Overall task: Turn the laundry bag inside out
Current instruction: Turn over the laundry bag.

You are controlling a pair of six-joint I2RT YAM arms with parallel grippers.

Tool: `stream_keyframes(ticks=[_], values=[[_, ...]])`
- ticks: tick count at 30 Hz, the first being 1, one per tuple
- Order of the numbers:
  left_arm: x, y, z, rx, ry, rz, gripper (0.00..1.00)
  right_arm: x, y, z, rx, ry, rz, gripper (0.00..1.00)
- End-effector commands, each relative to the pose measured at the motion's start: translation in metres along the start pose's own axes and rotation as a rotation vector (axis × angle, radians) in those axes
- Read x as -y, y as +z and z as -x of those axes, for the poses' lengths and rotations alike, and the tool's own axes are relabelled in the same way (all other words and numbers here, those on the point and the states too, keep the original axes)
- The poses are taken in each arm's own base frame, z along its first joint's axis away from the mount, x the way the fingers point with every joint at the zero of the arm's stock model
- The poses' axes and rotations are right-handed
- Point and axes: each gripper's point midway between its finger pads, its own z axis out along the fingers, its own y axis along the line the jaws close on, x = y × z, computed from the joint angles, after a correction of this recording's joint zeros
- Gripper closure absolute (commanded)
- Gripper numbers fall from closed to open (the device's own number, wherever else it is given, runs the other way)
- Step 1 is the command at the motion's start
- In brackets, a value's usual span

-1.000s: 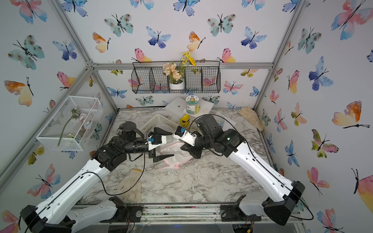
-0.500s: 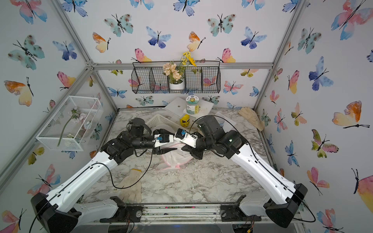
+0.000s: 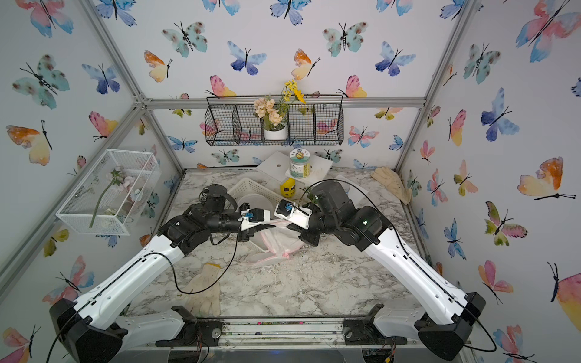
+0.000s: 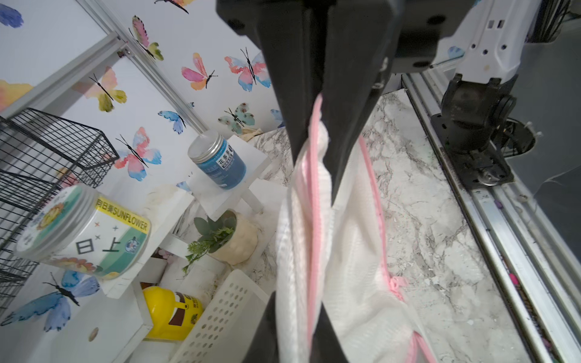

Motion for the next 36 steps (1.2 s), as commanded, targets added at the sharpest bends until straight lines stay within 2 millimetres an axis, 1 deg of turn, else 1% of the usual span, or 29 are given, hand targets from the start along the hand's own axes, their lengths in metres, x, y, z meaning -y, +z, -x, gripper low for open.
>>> stream_keyframes(ticks=[1, 3, 5, 7, 10, 13, 15, 17, 18, 19, 22, 24, 25, 27, 28, 31, 32, 34, 36], values=[[0.006, 0.001, 0.004, 0.012, -0.050, -0.040, 1.00, 0.004, -0.004, 0.019, 0.082, -0.024, -0.027, 0.82], [0.005, 0.000, 0.006, 0.016, -0.073, -0.038, 1.00, 0.008, -0.006, 0.020, 0.093, 0.002, -0.054, 0.68], [0.004, -0.001, 0.006, 0.016, -0.113, -0.031, 1.00, 0.018, -0.013, 0.018, 0.103, 0.051, -0.134, 0.49], [0.000, -0.002, 0.005, 0.012, -0.158, -0.007, 1.00, 0.028, -0.022, 0.011, 0.107, 0.109, -0.225, 0.38], [-0.008, -0.005, 0.004, 0.008, -0.232, 0.049, 1.00, 0.032, -0.040, 0.004, 0.179, 0.200, -0.316, 0.31], [-0.017, -0.008, 0.003, -0.023, -0.303, 0.102, 1.00, 0.024, -0.048, -0.008, 0.257, 0.262, -0.346, 0.27], [-0.025, -0.011, 0.003, -0.038, -0.352, 0.143, 1.00, 0.014, -0.046, -0.013, 0.307, 0.288, -0.315, 0.26], [-0.032, -0.015, 0.005, -0.043, -0.381, 0.185, 1.00, 0.005, -0.038, -0.016, 0.351, 0.312, -0.272, 0.27], [-0.034, -0.016, 0.007, -0.037, -0.388, 0.192, 1.00, 0.004, -0.034, -0.019, 0.360, 0.323, -0.264, 0.27], [-0.040, -0.019, 0.007, -0.045, -0.395, 0.227, 1.00, 0.005, -0.029, -0.021, 0.366, 0.336, -0.267, 0.27], [-0.042, -0.024, 0.017, -0.021, -0.391, 0.232, 1.00, 0.018, -0.019, -0.024, 0.395, 0.339, -0.329, 0.31], [-0.042, -0.026, 0.021, -0.009, -0.389, 0.234, 1.00, 0.026, -0.015, -0.020, 0.420, 0.324, -0.361, 0.34], [-0.042, -0.027, 0.022, -0.006, -0.388, 0.237, 1.00, 0.029, -0.015, -0.017, 0.433, 0.319, -0.371, 0.39], [-0.042, -0.029, 0.022, -0.011, -0.389, 0.244, 1.00, 0.033, -0.015, -0.013, 0.449, 0.317, -0.384, 0.55], [-0.042, -0.030, 0.020, -0.019, -0.389, 0.248, 1.00, 0.036, -0.017, -0.012, 0.454, 0.319, -0.398, 0.65], [-0.037, -0.029, 0.012, -0.064, -0.377, 0.238, 1.00, 0.046, -0.031, -0.008, 0.482, 0.330, -0.470, 0.92], [-0.033, -0.027, 0.008, -0.089, -0.364, 0.227, 1.00, 0.051, -0.039, -0.005, 0.493, 0.335, -0.507, 0.98], [-0.021, -0.020, 0.002, -0.152, -0.317, 0.189, 1.00, 0.058, -0.050, 0.002, 0.496, 0.336, -0.543, 0.98], [-0.002, -0.012, -0.003, -0.221, -0.241, 0.127, 1.00, 0.070, -0.056, 0.010, 0.453, 0.331, -0.582, 0.98]])
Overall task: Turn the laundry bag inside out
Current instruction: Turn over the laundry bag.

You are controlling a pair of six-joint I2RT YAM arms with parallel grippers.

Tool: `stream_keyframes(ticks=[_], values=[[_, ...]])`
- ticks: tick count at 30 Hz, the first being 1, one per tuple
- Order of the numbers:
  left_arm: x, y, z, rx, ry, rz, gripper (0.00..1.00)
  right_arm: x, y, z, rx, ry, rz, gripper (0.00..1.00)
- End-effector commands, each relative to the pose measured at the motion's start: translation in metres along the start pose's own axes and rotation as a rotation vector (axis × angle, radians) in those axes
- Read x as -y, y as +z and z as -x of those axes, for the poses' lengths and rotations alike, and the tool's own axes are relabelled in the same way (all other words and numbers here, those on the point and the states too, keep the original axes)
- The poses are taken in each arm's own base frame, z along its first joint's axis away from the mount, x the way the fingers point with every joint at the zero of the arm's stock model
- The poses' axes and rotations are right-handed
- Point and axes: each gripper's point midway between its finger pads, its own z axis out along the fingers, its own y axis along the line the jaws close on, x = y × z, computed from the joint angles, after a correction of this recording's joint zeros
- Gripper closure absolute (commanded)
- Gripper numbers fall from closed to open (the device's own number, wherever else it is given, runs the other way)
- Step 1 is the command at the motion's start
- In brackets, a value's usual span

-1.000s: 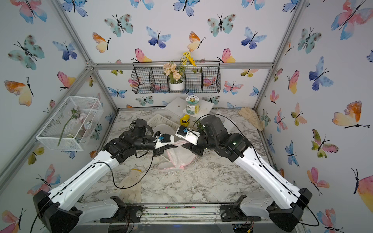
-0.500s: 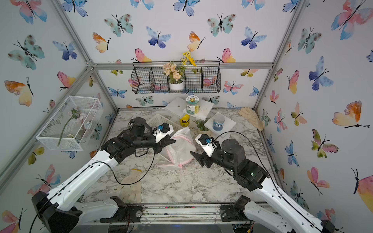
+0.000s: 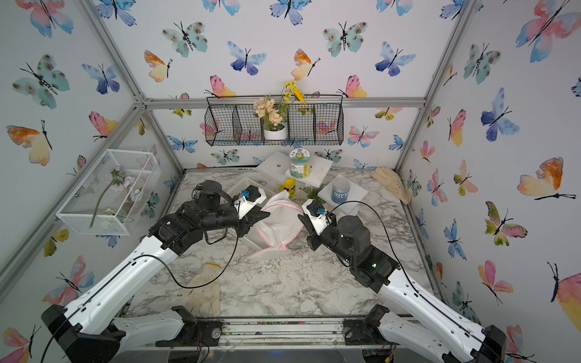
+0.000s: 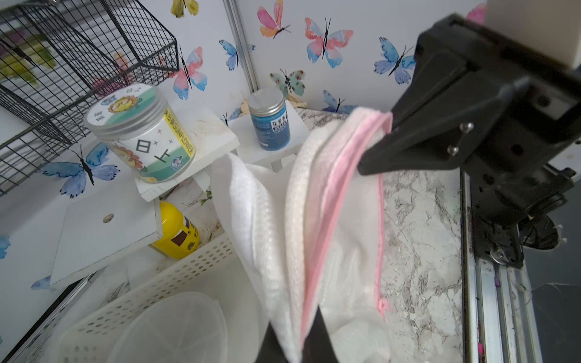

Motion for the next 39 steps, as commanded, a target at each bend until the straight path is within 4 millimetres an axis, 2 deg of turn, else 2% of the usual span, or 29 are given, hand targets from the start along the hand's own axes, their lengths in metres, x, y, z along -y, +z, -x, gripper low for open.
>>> stream_keyframes(ticks=[1, 4, 8, 12, 14, 16, 19, 21, 24, 28, 31, 34, 39], values=[[0.027, 0.007, -0.020, -0.144, 0.156, -0.059, 1.00, 0.020, -0.001, 0.046, 0.039, -0.038, -0.097, 0.98], [0.047, 0.011, -0.026, -0.202, 0.246, -0.123, 1.00, 0.018, 0.011, 0.053, -0.041, -0.107, -0.076, 0.98], [0.062, 0.007, -0.025, -0.210, 0.318, -0.188, 1.00, 0.021, 0.020, 0.063, -0.108, -0.205, -0.074, 0.98], [0.081, -0.006, -0.017, -0.149, 0.405, -0.259, 1.00, 0.026, 0.032, 0.055, -0.199, -0.282, -0.084, 0.98], [0.090, -0.013, -0.010, -0.103, 0.435, -0.294, 1.00, 0.017, 0.040, 0.049, -0.225, -0.296, -0.027, 0.98], [0.099, -0.021, 0.001, -0.032, 0.459, -0.331, 1.00, -0.001, 0.047, 0.036, -0.261, -0.277, 0.092, 0.96], [0.109, -0.033, 0.023, 0.122, 0.498, -0.335, 1.00, -0.027, 0.049, 0.010, -0.332, -0.205, 0.265, 0.87], [0.110, -0.041, 0.035, 0.215, 0.505, -0.308, 1.00, -0.037, 0.043, -0.003, -0.361, -0.141, 0.351, 0.78], [0.111, -0.047, 0.039, 0.301, 0.474, -0.297, 1.00, -0.047, 0.029, -0.015, -0.366, -0.010, 0.471, 0.67], [0.111, -0.052, 0.045, 0.427, 0.371, -0.283, 1.00, -0.055, 0.016, -0.033, -0.368, 0.184, 0.565, 0.58], [0.107, -0.056, 0.049, 0.501, 0.292, -0.292, 1.00, -0.052, 0.016, -0.040, -0.367, 0.292, 0.544, 0.53], [0.093, -0.063, 0.049, 0.565, 0.200, -0.285, 1.00, -0.036, 0.021, -0.041, -0.357, 0.406, 0.435, 0.41], [0.071, -0.081, 0.049, 0.686, 0.052, -0.256, 1.00, -0.031, 0.016, -0.055, -0.408, 0.535, 0.410, 0.33]])
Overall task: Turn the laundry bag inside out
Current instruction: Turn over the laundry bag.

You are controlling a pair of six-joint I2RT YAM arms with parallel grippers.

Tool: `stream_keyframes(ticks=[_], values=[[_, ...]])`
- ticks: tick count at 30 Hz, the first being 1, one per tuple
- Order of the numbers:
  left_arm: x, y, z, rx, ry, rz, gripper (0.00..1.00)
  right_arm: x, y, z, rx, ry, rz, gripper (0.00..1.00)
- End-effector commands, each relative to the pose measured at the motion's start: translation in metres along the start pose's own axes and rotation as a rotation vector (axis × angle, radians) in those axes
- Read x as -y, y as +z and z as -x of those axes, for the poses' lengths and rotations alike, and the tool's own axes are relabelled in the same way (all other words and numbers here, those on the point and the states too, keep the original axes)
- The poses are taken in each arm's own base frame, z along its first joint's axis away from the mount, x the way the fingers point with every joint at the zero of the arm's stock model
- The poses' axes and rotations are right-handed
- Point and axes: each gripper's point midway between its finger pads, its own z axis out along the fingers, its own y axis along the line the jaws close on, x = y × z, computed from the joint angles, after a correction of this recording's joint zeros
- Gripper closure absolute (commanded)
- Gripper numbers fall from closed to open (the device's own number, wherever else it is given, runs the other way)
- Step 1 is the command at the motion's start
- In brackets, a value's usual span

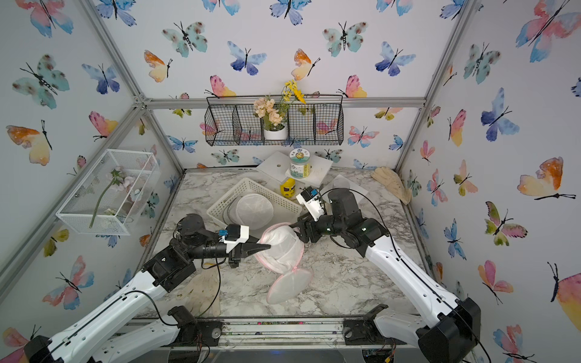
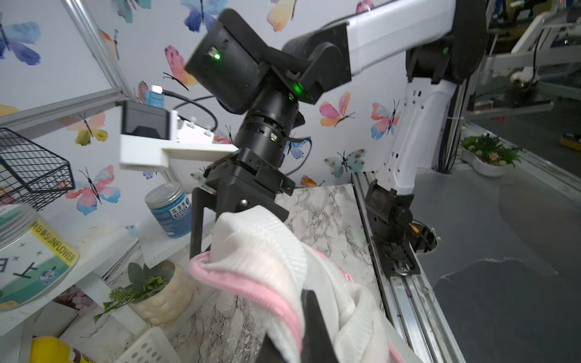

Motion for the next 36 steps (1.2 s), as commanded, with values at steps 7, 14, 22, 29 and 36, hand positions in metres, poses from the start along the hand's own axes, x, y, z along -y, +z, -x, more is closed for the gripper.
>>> stream_keyframes(ticks=[7, 14, 22, 29, 36], values=[[-0.010, -0.036, 0.065, 0.364, -0.083, 0.073, 1.00, 0.001, -0.005, -0.013, -0.041, 0.259, 0.100, 0.30], [-0.016, -0.027, 0.045, 0.308, -0.194, 0.058, 1.00, 0.002, -0.037, 0.059, 0.126, 0.285, 0.078, 0.24], [-0.021, -0.009, 0.014, 0.156, -0.204, 0.043, 1.00, -0.020, -0.055, 0.082, 0.183, 0.141, 0.128, 0.16], [-0.023, -0.005, 0.013, 0.156, -0.203, 0.035, 1.00, -0.021, -0.055, 0.062, 0.178, 0.088, 0.129, 0.18], [-0.026, -0.003, 0.016, 0.154, -0.196, 0.030, 1.00, -0.005, -0.038, 0.049, 0.146, 0.125, 0.115, 0.35]])
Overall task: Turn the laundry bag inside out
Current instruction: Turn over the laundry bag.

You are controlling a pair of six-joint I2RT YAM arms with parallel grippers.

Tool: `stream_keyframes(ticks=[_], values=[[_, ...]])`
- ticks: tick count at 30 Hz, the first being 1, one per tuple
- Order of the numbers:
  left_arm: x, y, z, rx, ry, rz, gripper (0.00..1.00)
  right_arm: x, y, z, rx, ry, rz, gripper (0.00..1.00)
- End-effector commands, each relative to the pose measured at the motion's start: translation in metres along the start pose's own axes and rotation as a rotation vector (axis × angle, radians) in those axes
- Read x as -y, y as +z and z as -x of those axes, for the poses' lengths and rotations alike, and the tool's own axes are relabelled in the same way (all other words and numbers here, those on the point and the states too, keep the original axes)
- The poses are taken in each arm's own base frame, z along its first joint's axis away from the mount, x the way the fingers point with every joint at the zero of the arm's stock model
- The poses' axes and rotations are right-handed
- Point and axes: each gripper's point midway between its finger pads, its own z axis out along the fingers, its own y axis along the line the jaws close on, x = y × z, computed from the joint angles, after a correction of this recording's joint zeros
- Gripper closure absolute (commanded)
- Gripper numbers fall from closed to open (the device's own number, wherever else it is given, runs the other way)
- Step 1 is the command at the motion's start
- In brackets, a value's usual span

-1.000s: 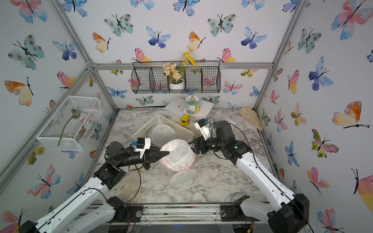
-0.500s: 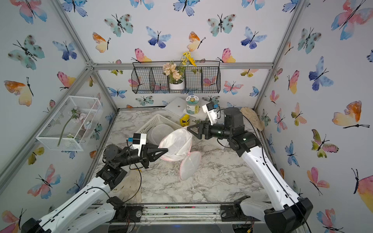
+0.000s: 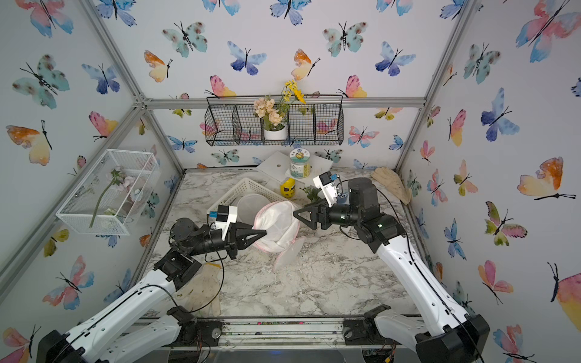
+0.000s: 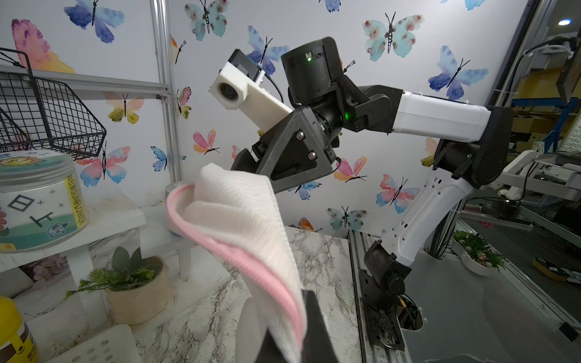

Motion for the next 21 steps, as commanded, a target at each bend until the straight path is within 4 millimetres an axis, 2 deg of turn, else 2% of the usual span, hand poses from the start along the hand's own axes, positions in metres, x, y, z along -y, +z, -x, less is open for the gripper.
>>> stream_keyframes(ticks=[1, 3, 6, 7, 10, 13, 15, 17, 19, 21], values=[[0.006, 0.002, 0.013, 0.017, 0.045, -0.033, 1.00, 0.004, 0.005, 0.003, 0.013, -0.019, 0.017, 0.40], [0.006, 0.003, 0.012, 0.007, 0.048, -0.033, 1.00, 0.007, 0.006, 0.009, 0.033, -0.023, -0.002, 0.55], [0.005, 0.002, 0.010, -0.016, 0.060, -0.024, 1.00, 0.031, 0.003, 0.017, 0.061, -0.001, -0.147, 0.90], [0.005, 0.002, 0.009, -0.030, 0.068, -0.026, 1.00, 0.036, 0.004, 0.018, 0.053, 0.004, -0.172, 0.97], [0.009, 0.003, 0.004, -0.080, 0.080, -0.051, 1.00, 0.038, 0.010, 0.020, 0.022, 0.015, -0.163, 0.98], [0.021, 0.002, 0.000, -0.121, 0.083, -0.131, 1.00, 0.045, 0.015, 0.019, 0.008, 0.037, -0.173, 0.98], [0.033, 0.002, 0.000, -0.135, 0.087, -0.208, 1.00, 0.052, 0.021, 0.010, -0.026, 0.056, -0.176, 0.98], [0.042, 0.002, 0.004, -0.136, 0.091, -0.275, 1.00, 0.057, 0.029, -0.008, -0.089, 0.072, -0.148, 0.97], [0.046, 0.003, 0.009, -0.131, 0.102, -0.318, 1.00, 0.058, 0.036, -0.032, -0.161, 0.093, -0.086, 0.87], [0.039, 0.007, 0.013, -0.124, 0.120, -0.288, 1.00, 0.055, 0.039, -0.056, -0.230, 0.122, -0.025, 0.72]])
